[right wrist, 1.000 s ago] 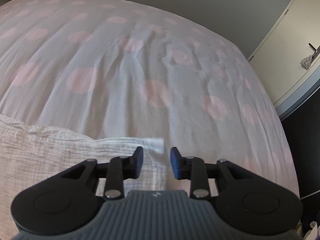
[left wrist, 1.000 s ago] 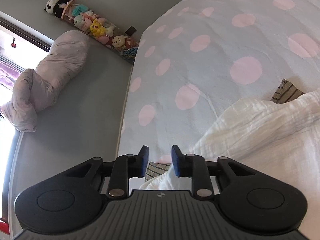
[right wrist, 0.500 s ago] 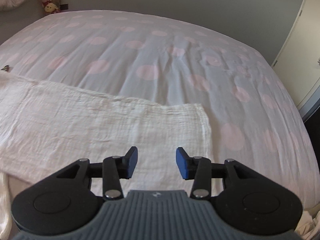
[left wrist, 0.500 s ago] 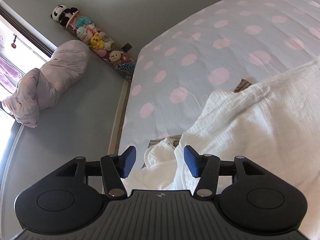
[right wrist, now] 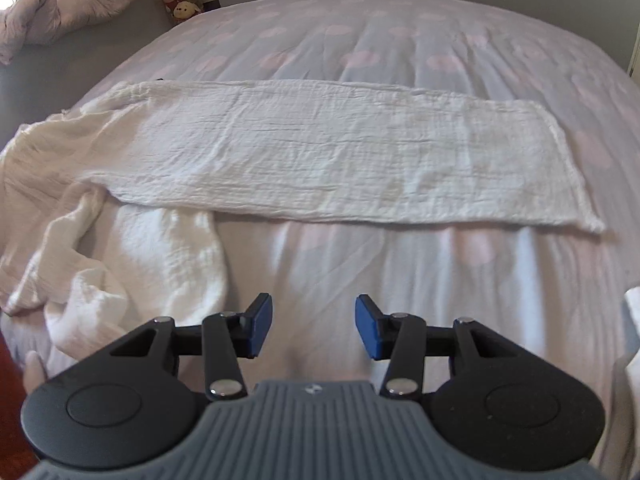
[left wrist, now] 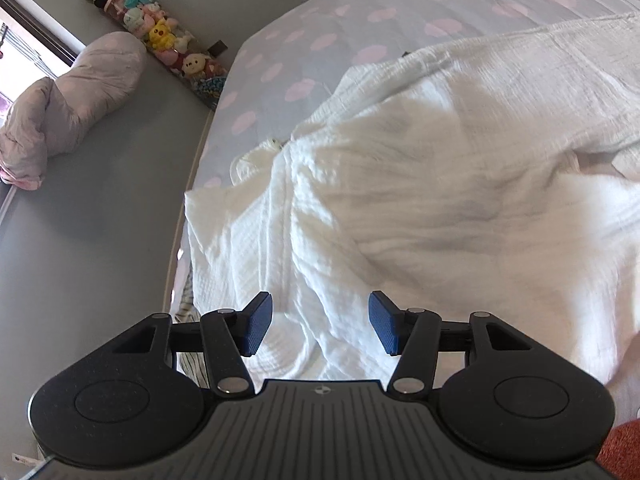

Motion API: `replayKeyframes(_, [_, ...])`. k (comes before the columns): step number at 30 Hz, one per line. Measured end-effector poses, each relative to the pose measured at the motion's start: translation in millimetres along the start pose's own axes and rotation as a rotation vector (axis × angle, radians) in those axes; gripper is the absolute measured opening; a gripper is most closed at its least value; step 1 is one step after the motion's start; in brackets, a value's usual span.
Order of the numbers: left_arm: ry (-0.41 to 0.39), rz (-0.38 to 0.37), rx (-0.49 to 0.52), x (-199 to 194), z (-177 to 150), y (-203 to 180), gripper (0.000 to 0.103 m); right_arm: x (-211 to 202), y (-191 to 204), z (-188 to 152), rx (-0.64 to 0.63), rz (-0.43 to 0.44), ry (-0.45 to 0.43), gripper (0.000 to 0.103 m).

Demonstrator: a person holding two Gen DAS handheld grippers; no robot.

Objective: Fold clothes

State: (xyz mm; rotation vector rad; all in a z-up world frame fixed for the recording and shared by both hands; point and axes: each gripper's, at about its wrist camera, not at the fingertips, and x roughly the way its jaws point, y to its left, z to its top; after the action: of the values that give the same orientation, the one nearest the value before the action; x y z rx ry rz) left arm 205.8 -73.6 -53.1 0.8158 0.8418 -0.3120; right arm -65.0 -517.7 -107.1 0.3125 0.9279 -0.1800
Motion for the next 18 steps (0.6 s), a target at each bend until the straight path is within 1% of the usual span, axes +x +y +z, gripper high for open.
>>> replayKeyframes(3, [0.018,-0.021,-0.042,6,-14,-5,0.052,14,21,-1,0.036,0.048,0.035,0.051])
replayKeyframes(5, [0.029,-0.035,-0.074,10,-24,-8,0.052,27,29,-3,0.073,0.061,0.052,0.051])
replayKeyframes(7, [0.036,-0.046,-0.107,13,-29,-9,0.052,43,28,-5,0.145,0.078,0.074,0.050])
replayKeyframes(8, [0.043,-0.051,-0.122,15,-30,-10,0.051,51,23,-6,0.202,0.096,0.082,0.048])
replayKeyframes(10, [0.061,-0.061,-0.137,20,-32,-12,0.051,60,12,-10,0.318,0.137,0.090,0.034])
replayKeyframes(11, [0.068,-0.066,-0.134,21,-33,-14,0.051,61,8,-13,0.362,0.155,0.093,0.013])
replayKeyframes(12, [0.070,-0.069,-0.128,23,-34,-16,0.051,59,6,-14,0.388,0.168,0.093,0.007])
replayKeyframes(13, [0.071,-0.069,-0.122,23,-35,-17,0.051,52,6,-16,0.389,0.170,0.083,0.007])
replayKeyframes(15, [0.072,-0.071,-0.114,25,-38,-19,0.051,30,9,-16,0.348,0.149,0.048,0.006])
replayKeyframes(18, [0.070,-0.075,-0.123,28,-40,-19,0.050,-12,8,-16,0.329,0.118,-0.004,0.005])
